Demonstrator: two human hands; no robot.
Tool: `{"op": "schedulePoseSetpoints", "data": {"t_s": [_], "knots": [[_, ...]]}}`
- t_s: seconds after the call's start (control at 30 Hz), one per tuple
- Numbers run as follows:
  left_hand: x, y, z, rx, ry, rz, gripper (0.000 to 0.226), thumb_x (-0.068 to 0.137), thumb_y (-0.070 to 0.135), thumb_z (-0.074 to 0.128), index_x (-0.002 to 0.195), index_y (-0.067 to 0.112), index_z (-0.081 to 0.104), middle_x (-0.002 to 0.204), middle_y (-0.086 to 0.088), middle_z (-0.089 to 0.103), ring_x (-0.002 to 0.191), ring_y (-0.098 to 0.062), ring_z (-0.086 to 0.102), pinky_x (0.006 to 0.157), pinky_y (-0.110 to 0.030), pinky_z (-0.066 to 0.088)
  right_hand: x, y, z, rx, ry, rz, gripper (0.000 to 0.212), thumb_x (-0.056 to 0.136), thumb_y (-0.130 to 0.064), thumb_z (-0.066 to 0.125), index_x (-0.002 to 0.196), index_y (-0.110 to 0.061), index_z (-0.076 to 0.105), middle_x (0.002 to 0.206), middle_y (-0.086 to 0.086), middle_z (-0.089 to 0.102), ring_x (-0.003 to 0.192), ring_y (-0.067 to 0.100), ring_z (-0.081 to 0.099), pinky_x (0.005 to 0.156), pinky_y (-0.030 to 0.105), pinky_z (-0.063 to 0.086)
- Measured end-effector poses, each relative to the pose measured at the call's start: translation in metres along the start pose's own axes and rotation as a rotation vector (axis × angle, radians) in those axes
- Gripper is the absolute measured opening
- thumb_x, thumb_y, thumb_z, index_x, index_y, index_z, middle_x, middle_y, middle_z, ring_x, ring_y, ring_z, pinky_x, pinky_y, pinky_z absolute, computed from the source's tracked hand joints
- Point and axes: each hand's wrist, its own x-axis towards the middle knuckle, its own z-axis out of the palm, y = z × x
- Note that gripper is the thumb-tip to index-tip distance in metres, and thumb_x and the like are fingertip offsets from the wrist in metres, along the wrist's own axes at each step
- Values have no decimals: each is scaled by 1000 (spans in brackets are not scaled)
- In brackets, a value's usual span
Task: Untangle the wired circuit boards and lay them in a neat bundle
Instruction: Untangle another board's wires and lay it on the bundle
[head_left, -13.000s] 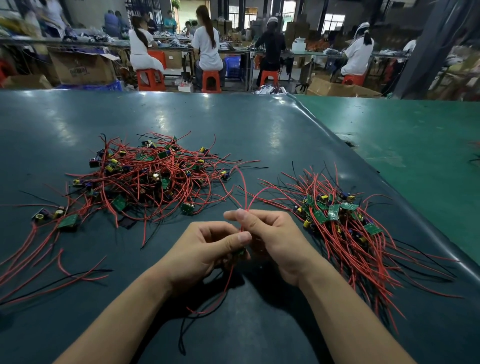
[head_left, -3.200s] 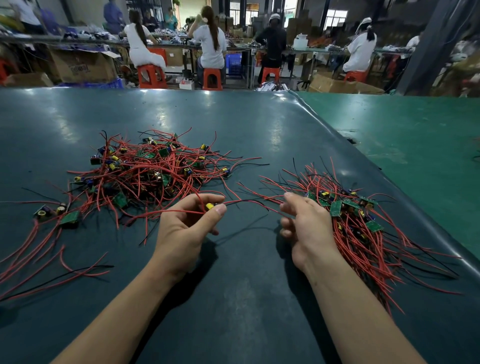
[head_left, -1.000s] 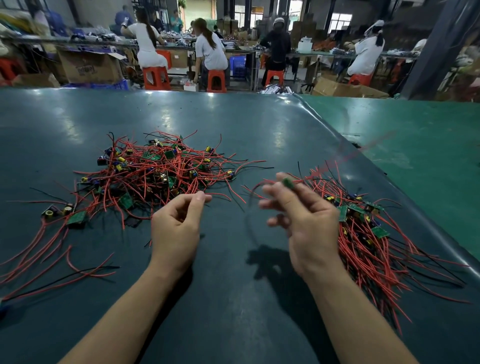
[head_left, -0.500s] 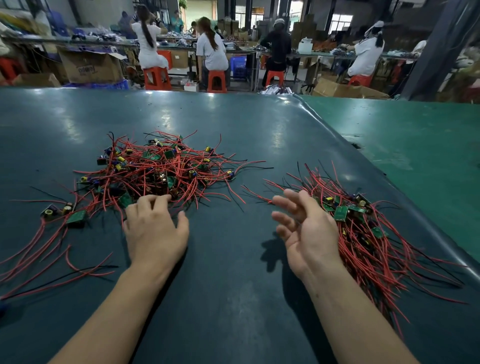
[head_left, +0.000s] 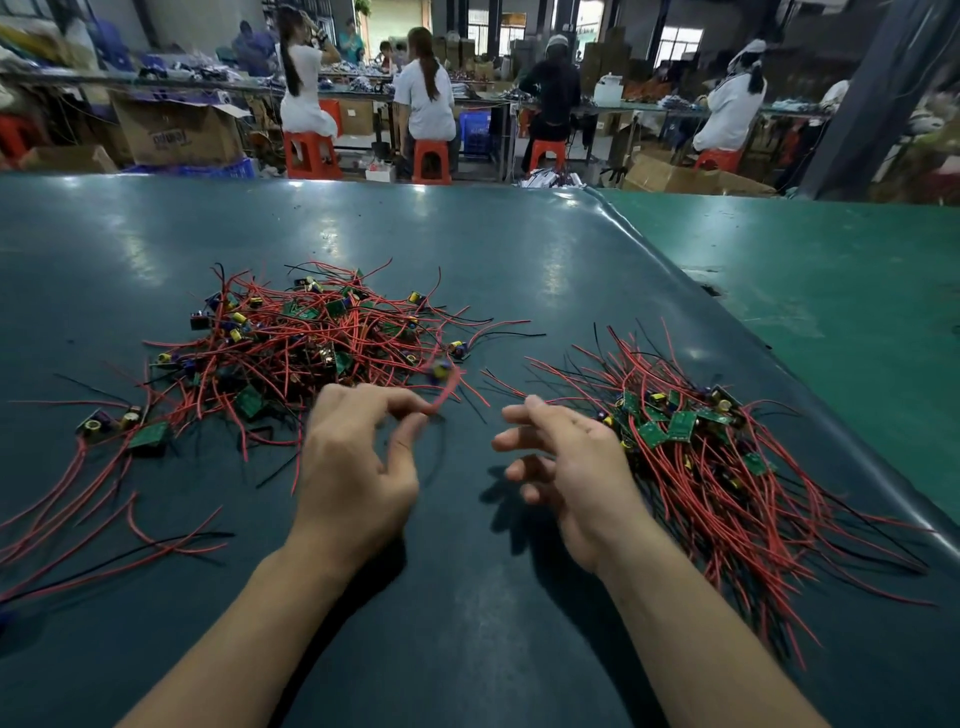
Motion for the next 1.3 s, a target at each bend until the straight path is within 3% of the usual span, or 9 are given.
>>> {"op": "schedulePoseSetpoints", "data": {"t_s": [0.2,0.33,0.5,0.73,0.9,1.0,1.13,1.23,1.3], "knots": [[-9,17,6,-344,-292,173,8,84,3,62,85,10,66,84,9,61,81,-15,55,74,-28,46,3,3,-1,37,-44,144,39,94,-44,57,89,-7,66,63,1,67,40,7,45,35,14,26],[-10,16,2,-410,-295,197,9,84,-1,61,84,6,66,82,1,59,76,-14,58,70,-23,46,3,-2,-8,136,-101,316,38,92,-39,60,79,-4,65,60,4,60,37,5,41,28,13,24],[-9,17,3,-467,-157,186,7,87,3,61,83,5,66,79,-3,60,72,-22,58,65,-28,45,4,1,-3,183,-27,183,14,90,-14,64,77,-7,65,67,7,56,43,9,53,37,16,38],[-3,9,11,-992,-249,-539,25,83,24,56,82,15,79,70,-8,67,63,-15,57,62,-23,46,-2,-12,-7,391,-286,154,13,73,-23,65,66,-12,62,74,11,64,43,10,47,34,15,32],[-4,19,14,-983,-301,-575,29,76,40,74,93,17,78,81,-7,69,72,-18,61,72,-32,50,-10,4,3,-125,-378,48,25,79,-36,72,64,-18,66,66,4,63,47,12,56,41,19,44],[0,20,10,-1049,-292,-645,30,74,34,66,90,10,76,67,-6,62,54,-11,54,54,-18,45,-8,2,2,-216,-250,-27,35,80,-48,68,62,-19,64,59,-1,58,43,10,47,37,18,34],[-1,26,8,-1098,-502,-714,46,86,29,53,96,-14,64,58,-9,49,40,-8,40,41,-17,33,-8,0,1,-141,-300,36,38,84,-47,62,91,-11,74,65,-1,61,49,12,51,41,17,38],[-3,31,7,-1055,-610,-689,34,90,28,51,75,1,65,53,-5,45,37,-8,35,38,-15,30,-12,1,2,7,-384,50,35,89,-29,62,101,2,73,74,8,72,58,14,64,54,22,54],[-2,32,6,-1056,-616,-683,33,94,25,49,69,3,57,48,-1,44,36,-7,36,38,-15,30,-11,3,2,-15,-326,25,30,88,-27,65,97,0,76,67,5,67,54,10,56,51,19,47]]}}
